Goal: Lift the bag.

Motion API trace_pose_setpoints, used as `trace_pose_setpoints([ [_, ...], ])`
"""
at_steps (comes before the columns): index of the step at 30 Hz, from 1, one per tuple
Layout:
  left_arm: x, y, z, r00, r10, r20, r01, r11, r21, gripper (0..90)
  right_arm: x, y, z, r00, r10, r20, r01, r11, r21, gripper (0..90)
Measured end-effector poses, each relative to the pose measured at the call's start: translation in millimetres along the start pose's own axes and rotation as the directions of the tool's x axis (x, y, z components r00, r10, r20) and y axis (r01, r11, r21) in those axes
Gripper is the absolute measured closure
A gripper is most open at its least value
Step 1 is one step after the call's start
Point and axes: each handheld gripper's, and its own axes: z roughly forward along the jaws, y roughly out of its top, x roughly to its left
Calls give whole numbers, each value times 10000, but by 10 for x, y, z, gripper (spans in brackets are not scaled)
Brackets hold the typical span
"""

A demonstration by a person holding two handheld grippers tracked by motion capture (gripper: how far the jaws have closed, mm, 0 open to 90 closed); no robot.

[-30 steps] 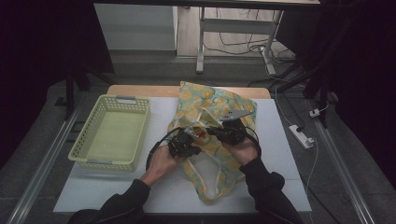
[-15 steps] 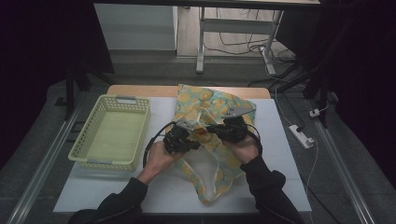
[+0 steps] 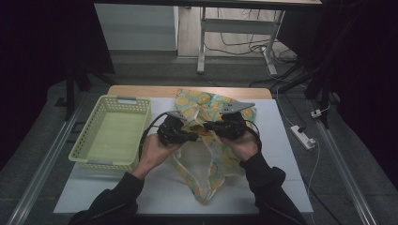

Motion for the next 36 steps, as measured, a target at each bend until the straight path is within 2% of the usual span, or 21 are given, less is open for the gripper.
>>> trace_pose_setpoints([
  [5, -4, 124, -140, 10000, 89, -33, -89, 9999, -131, 897, 19, 108, -31, 9996, -272, 75, 272, 9996, 31, 900],
  [14, -2, 375, -328, 9997, 182, 173, -174, 9987, -479, 897, 14, 248, -120, 9996, -260, -83, 259, 9995, -160, 900],
  [25, 38, 573, -515, 9996, 33, 292, -6, 9957, -922, 897, -32, 415, -205, 9995, -282, -115, 279, 9992, -281, 900],
  [29, 31, 667, -608, 9997, 36, 260, -4, 9929, -1187, 897, -52, 518, -263, 9995, -316, -40, 314, 9988, -369, 900],
  [36, -13, 849, -737, 9997, 252, 48, -243, 9903, -1367, 898, -73, 690, -349, 9988, -480, 64, 482, 9980, -406, 900],
])
